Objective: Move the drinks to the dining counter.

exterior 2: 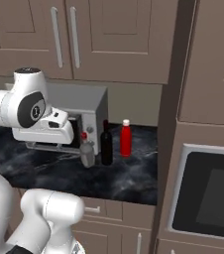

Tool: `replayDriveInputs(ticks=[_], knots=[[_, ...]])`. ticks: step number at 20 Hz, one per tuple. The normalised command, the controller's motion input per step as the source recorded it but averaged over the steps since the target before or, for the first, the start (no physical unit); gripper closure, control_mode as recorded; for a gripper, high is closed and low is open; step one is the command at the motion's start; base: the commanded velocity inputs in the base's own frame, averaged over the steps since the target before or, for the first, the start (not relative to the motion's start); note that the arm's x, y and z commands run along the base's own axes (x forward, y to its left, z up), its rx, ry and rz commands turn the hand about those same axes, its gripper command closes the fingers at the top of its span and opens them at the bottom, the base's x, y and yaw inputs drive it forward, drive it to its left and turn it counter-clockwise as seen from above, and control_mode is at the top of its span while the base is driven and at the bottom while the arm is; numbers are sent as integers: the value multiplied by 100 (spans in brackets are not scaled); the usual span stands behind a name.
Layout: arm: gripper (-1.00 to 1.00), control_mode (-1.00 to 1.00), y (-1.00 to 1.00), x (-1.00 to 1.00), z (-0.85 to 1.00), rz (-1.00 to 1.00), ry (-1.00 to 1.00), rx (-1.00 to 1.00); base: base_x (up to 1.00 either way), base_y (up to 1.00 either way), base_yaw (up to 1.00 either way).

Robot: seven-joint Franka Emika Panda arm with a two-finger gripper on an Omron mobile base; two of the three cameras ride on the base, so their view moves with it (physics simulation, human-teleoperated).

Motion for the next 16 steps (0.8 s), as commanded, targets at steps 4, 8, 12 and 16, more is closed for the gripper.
replayDriveInputs(ticks=[4,8,12,16], knots=[[-100,100,0,0,0,0,0,0,44,0,9],[-100,100,0,0,0,0,0,0,24,-6,2],[-100,100,0,0,0,0,0,0,30,-23,0],[-100,100,0,0,0,0,0,0,39,-24,0]])
